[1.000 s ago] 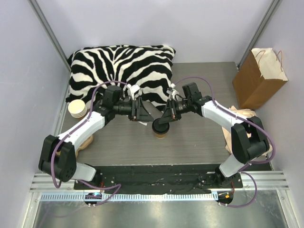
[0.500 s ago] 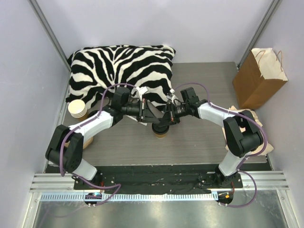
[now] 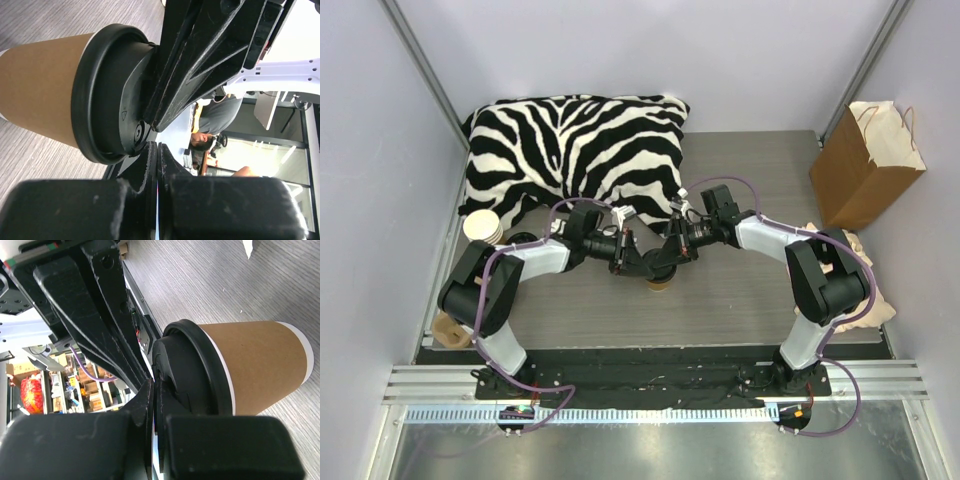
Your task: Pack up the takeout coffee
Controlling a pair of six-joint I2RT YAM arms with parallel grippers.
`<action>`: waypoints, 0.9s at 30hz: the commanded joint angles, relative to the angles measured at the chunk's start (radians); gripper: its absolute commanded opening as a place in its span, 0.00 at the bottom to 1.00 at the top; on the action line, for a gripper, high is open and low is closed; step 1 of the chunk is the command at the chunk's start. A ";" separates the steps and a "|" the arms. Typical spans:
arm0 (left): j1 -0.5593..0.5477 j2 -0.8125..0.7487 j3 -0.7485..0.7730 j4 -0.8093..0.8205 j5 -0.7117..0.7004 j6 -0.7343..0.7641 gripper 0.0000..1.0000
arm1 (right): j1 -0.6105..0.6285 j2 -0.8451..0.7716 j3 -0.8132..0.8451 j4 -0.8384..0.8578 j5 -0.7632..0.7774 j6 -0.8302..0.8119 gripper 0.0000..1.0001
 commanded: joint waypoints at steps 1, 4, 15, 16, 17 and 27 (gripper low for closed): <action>0.040 0.042 0.008 -0.027 -0.041 0.047 0.00 | -0.005 0.034 -0.029 -0.035 0.095 -0.033 0.01; 0.041 0.030 0.018 -0.038 -0.038 0.051 0.00 | -0.003 0.002 -0.003 -0.030 0.054 -0.020 0.01; 0.038 -0.004 0.019 -0.066 -0.051 0.062 0.00 | 0.001 -0.176 0.105 -0.036 0.014 0.040 0.01; 0.040 -0.004 0.021 -0.067 -0.051 0.062 0.00 | 0.001 -0.175 0.108 -0.047 0.014 0.031 0.01; 0.040 -0.003 0.021 -0.067 -0.051 0.064 0.00 | 0.003 -0.173 0.111 -0.070 0.014 0.007 0.01; 0.040 0.026 0.028 -0.106 -0.060 0.091 0.00 | -0.020 -0.005 0.007 -0.093 0.032 -0.096 0.01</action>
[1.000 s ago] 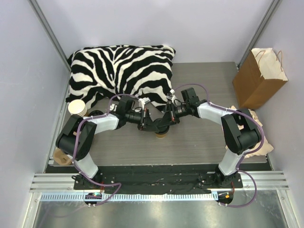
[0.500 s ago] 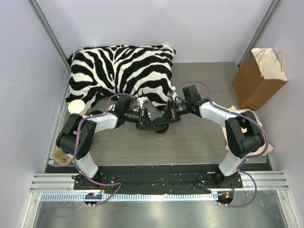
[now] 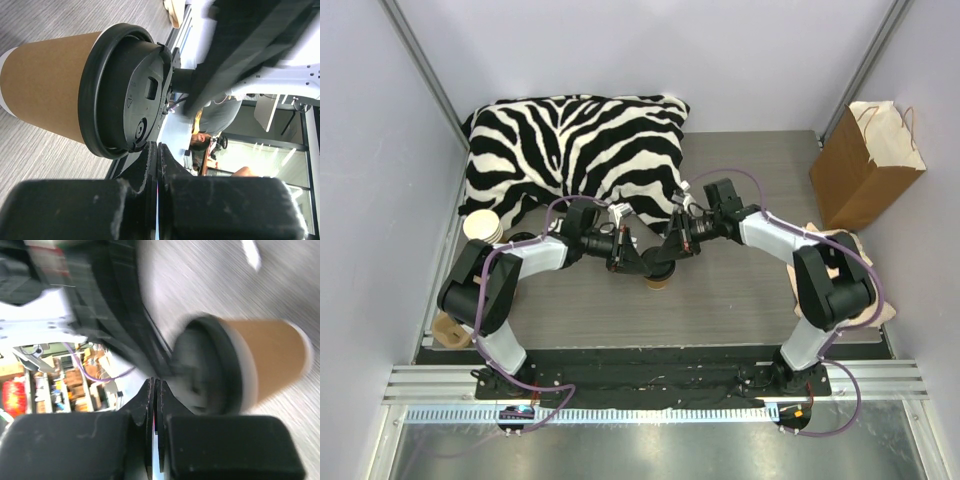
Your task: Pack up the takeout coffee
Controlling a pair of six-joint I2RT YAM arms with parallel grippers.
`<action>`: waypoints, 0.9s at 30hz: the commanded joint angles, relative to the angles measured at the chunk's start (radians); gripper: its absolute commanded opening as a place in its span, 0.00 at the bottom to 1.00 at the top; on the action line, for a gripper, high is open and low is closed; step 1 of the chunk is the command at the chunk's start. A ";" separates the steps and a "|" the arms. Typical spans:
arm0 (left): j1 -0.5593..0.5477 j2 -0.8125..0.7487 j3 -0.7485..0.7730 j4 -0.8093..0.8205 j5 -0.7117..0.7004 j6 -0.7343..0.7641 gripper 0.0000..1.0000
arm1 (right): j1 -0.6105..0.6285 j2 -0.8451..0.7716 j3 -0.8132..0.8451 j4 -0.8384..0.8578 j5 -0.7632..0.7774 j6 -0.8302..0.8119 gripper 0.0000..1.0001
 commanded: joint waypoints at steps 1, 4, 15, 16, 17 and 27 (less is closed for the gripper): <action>0.007 0.027 0.010 -0.069 -0.083 0.061 0.00 | -0.018 0.110 -0.060 -0.033 0.012 -0.078 0.01; 0.009 0.053 0.012 -0.073 -0.090 0.055 0.00 | -0.018 0.181 -0.083 -0.049 0.017 -0.113 0.01; 0.009 0.055 0.026 -0.086 -0.088 0.058 0.00 | -0.028 0.071 0.009 -0.057 -0.055 -0.052 0.01; 0.007 0.053 0.024 -0.086 -0.087 0.057 0.00 | -0.028 0.058 0.027 -0.057 -0.055 -0.041 0.01; 0.009 0.053 0.027 -0.086 -0.087 0.058 0.00 | -0.028 0.038 0.061 -0.057 -0.049 -0.023 0.01; 0.009 0.049 0.026 -0.095 -0.088 0.069 0.00 | -0.024 0.113 0.115 -0.057 0.030 -0.011 0.01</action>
